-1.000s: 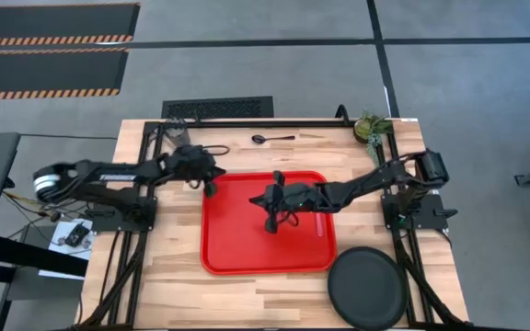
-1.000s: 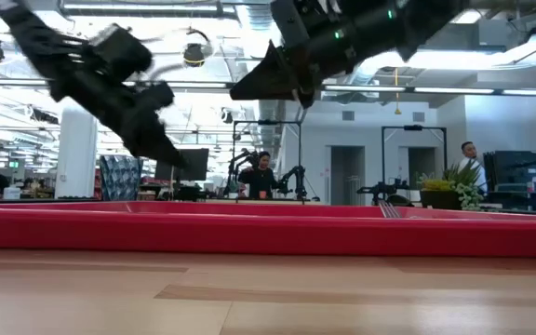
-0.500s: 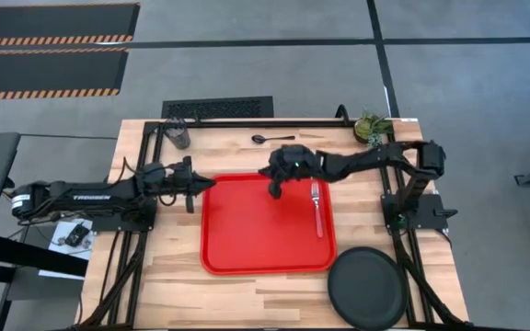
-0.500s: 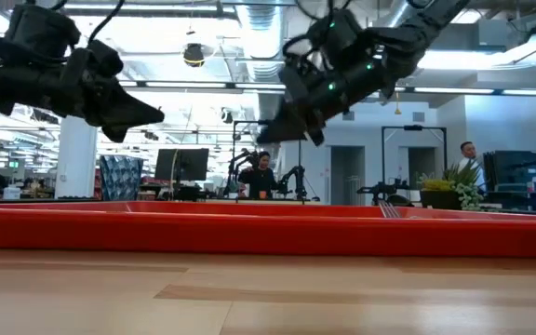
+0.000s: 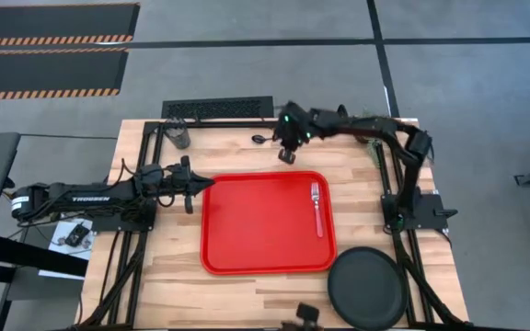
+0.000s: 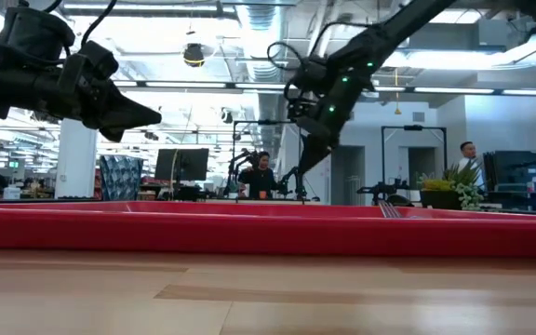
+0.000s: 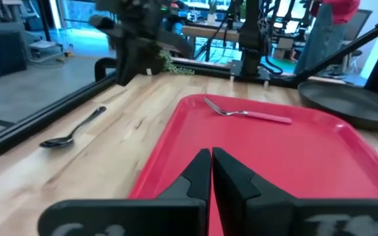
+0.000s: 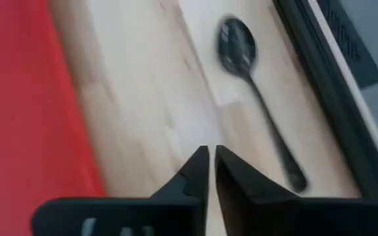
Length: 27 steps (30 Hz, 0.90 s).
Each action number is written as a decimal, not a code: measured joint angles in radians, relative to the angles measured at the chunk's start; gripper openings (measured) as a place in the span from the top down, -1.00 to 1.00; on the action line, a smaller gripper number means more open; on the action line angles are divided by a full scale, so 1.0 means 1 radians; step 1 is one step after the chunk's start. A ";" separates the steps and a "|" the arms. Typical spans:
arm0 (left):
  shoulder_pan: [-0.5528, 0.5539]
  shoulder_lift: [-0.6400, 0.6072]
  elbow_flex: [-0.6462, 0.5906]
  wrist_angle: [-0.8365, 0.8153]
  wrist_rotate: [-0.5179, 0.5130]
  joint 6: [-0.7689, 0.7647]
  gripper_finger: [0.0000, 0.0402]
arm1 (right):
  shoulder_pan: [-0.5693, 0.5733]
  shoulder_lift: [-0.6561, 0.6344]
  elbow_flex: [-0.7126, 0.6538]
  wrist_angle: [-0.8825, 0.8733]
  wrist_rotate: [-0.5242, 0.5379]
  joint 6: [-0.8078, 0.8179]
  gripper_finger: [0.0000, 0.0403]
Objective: Pick and place plate/cup/fork/spoon on tray
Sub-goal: Put the black spoon to the left of the red fork on the red tray
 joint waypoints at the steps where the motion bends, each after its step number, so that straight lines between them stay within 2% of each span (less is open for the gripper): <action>1: 0.004 0.000 0.000 0.000 0.000 0.005 0.99 | -0.020 0.034 0.050 -0.044 -0.007 -0.029 0.67; 9: 0.044 0.000 0.000 0.005 -0.001 0.015 0.99 | -0.082 0.317 0.458 -0.306 -0.017 -0.239 0.30; 15: 0.050 0.000 0.000 -0.008 0.006 0.012 0.99 | -0.093 0.474 0.693 -0.449 -0.046 -0.317 0.26; 21: 0.050 0.000 0.000 -0.013 0.007 0.011 0.99 | -0.091 0.572 0.798 -0.509 -0.038 -0.327 0.36; 27: 0.050 0.000 0.000 -0.013 0.007 0.008 0.99 | -0.104 0.590 0.813 -0.524 -0.056 -0.345 0.44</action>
